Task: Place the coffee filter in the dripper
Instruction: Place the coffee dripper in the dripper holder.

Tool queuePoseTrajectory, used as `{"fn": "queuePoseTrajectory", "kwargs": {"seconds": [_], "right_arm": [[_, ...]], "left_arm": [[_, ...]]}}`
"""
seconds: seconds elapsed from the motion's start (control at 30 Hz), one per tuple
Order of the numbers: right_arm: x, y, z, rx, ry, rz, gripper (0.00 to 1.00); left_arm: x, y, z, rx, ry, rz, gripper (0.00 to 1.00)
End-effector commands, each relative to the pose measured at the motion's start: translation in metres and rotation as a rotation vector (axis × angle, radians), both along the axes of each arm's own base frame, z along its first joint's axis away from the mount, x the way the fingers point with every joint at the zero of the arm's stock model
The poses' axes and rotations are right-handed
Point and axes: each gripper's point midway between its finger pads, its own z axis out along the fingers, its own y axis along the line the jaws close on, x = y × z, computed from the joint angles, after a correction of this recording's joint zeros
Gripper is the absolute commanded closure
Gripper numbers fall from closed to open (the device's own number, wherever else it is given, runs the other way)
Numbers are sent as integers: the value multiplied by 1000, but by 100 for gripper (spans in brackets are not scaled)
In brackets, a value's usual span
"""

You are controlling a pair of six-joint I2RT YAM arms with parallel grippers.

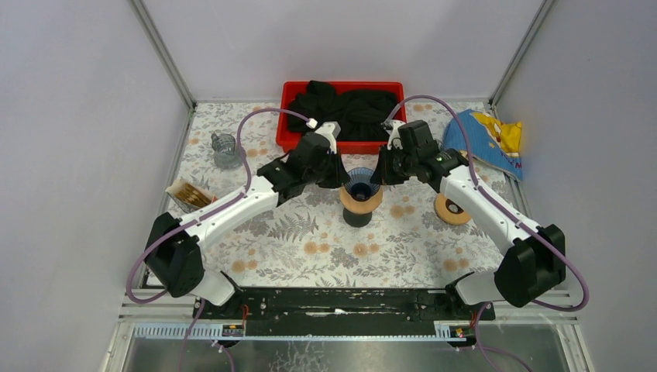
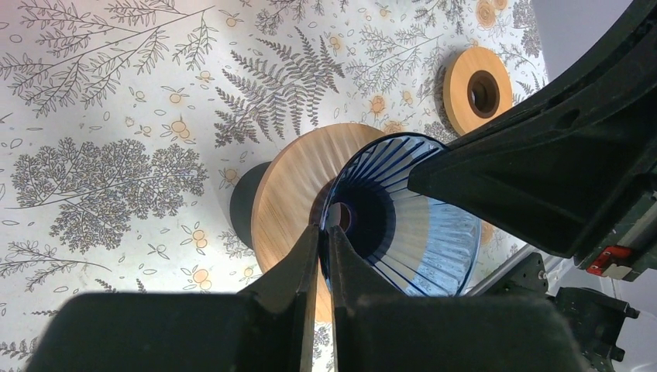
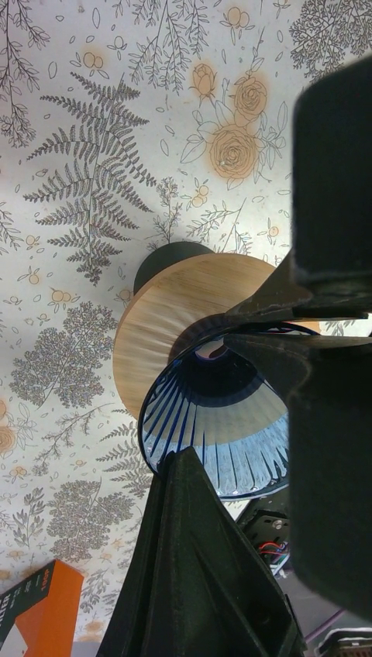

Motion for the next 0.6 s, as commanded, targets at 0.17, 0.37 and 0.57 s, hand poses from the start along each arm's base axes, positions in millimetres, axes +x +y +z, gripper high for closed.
{"fn": "queuePoseTrajectory", "kwargs": {"seconds": [0.17,0.37,0.57], "right_arm": [[-18,-9,-35,-111,92,31,96],[-10,-5,-13,-81,37,26,86],[-2,-2,11,-57,-12,15,66]], "left_arm": [[-15,-2,-13,47,13,-41,83],[-8,1,6,41,-39,-10,74],[-3,0,25,17,-77,-1,66]]}}
